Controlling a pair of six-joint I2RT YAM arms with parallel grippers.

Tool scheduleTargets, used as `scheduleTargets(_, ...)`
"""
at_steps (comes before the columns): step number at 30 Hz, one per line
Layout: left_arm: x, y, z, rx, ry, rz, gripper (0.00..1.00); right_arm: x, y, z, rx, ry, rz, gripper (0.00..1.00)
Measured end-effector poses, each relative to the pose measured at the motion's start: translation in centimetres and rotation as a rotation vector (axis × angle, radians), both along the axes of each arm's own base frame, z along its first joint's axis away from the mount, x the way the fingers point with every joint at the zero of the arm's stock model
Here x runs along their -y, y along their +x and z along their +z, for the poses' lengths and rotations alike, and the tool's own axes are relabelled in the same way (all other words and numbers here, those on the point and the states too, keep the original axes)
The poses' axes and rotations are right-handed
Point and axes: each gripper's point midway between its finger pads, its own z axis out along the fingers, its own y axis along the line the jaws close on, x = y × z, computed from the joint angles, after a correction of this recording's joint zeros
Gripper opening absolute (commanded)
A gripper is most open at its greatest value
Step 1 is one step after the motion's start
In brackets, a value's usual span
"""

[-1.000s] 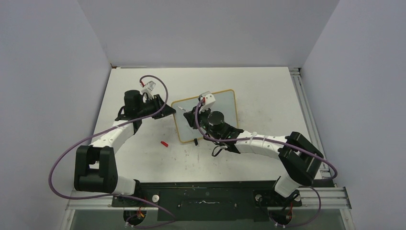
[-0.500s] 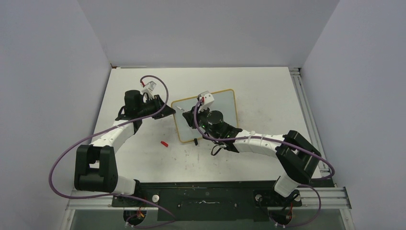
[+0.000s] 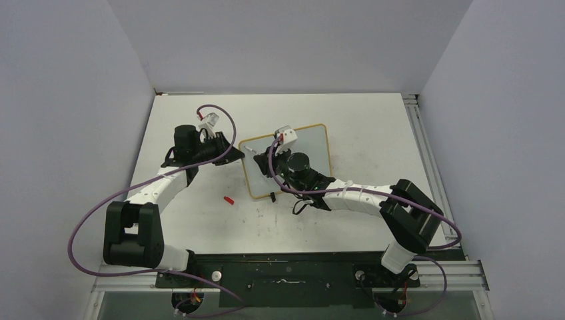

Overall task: Write a sentence on the whiteboard
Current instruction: Hold the whiteboard on the whiteboard stand, then write a sentence on the whiteboard.

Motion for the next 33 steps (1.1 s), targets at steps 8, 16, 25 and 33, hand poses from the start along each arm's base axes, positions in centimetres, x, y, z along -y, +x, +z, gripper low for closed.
scheduleTargets(8,0.0,0.0,-0.1,0.013,0.013,-0.007,0.00,0.1,0.2,-0.1,-0.001,-0.001,0.000,0.05)
scheduleTargets(16,0.0,0.1,-0.1,0.023,0.022,-0.012,0.00,0.1,0.2,-0.2,-0.002,-0.001,-0.002,0.05)
scheduleTargets(25,-0.1,0.2,-0.2,0.026,0.033,-0.004,0.00,0.5,-0.2,-1.3,-0.017,-0.010,-0.002,0.05)
scheduleTargets(33,-0.1,0.2,-0.2,0.027,0.036,-0.004,0.00,0.9,-0.5,-1.6,-0.023,-0.012,-0.004,0.05)
